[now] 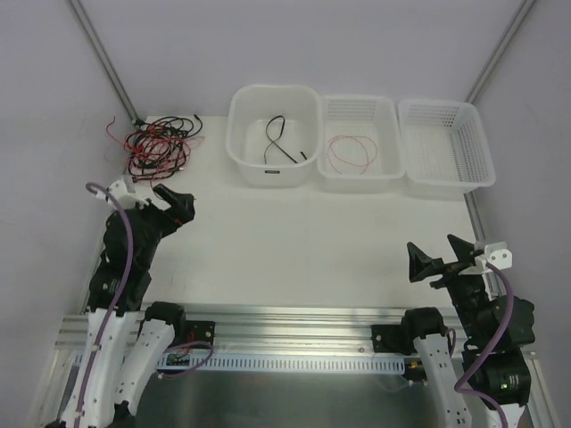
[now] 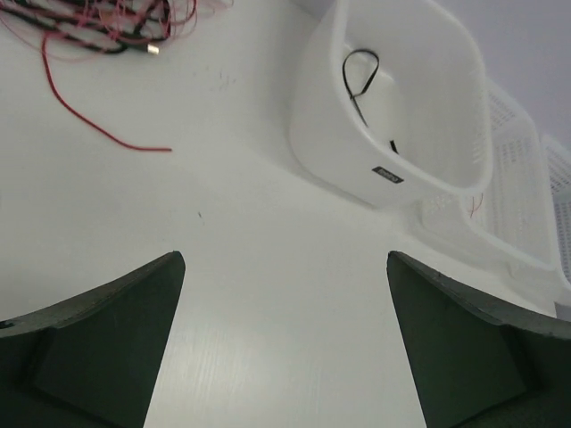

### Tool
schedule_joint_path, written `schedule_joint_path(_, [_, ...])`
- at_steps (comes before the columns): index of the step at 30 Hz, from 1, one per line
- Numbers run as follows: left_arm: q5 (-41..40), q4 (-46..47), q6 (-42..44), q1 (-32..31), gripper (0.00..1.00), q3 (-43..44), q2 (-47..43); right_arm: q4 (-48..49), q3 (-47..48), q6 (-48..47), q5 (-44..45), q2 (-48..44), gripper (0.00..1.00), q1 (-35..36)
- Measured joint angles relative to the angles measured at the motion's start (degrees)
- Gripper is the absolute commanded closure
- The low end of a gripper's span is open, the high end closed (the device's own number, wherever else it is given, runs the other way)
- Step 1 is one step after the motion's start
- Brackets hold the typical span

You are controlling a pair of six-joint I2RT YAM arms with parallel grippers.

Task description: Untangle the cables

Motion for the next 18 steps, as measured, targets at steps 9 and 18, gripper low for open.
schedule_joint_path(9, [8.4,3.0,-11.6,5.3,0.01,11.0,34.9,-0.8,1.0,1.0,-2.8,3.5,0.03,0.0])
schedule_joint_path(18, [8.4,7.0,-24.5,18.1,0.01,19.9,60.6,-0.8,1.1,1.1,-4.2,3.5,0.03,0.0])
